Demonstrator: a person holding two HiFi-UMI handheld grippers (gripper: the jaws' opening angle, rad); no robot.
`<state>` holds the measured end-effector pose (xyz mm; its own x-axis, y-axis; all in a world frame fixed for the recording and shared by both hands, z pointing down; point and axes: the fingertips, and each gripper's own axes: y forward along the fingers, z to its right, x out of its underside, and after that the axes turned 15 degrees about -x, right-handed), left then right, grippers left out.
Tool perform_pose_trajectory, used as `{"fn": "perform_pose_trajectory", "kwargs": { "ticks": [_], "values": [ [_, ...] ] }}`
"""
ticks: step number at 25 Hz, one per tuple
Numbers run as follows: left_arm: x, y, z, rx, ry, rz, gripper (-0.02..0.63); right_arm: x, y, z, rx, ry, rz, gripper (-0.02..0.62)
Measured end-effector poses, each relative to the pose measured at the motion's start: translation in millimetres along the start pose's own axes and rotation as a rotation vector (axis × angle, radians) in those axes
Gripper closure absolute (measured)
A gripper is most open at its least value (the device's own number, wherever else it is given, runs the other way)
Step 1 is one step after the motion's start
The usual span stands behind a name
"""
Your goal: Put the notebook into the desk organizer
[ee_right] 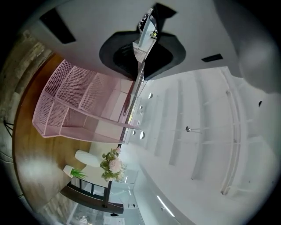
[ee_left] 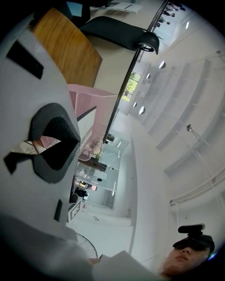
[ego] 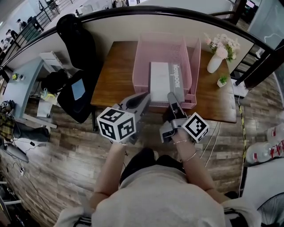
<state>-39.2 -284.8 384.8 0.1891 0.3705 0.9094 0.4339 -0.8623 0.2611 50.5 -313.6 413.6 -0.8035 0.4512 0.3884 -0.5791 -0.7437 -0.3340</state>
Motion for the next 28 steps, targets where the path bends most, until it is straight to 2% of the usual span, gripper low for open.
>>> {"fn": "perform_pose_trajectory", "kwargs": {
  "ticks": [6,9,15,21,28],
  "values": [
    [2.3,5.7,-5.3,0.024,-0.006,-0.030,0.594,1.2,10.3,7.3,0.018,0.037,0.028,0.541],
    [2.7,7.1,-4.4,0.043,-0.007,-0.046,0.594,-2.1,10.5,9.1,0.042,0.021,0.038,0.484],
    [6.5,6.6,0.0,0.079,-0.010,-0.067,0.594,-0.5,1.1,6.0,0.063,0.026,0.068,0.449],
    [13.6,3.5,6.0,0.110,-0.016,-0.085,0.594,3.3,-8.2,-3.1,0.048,0.045,0.102,0.469],
    [24.2,1.5,11.4,0.137,-0.026,-0.111,0.594,14.5,-17.7,-5.2,0.062,0.035,0.084,0.494]
  ]
}}
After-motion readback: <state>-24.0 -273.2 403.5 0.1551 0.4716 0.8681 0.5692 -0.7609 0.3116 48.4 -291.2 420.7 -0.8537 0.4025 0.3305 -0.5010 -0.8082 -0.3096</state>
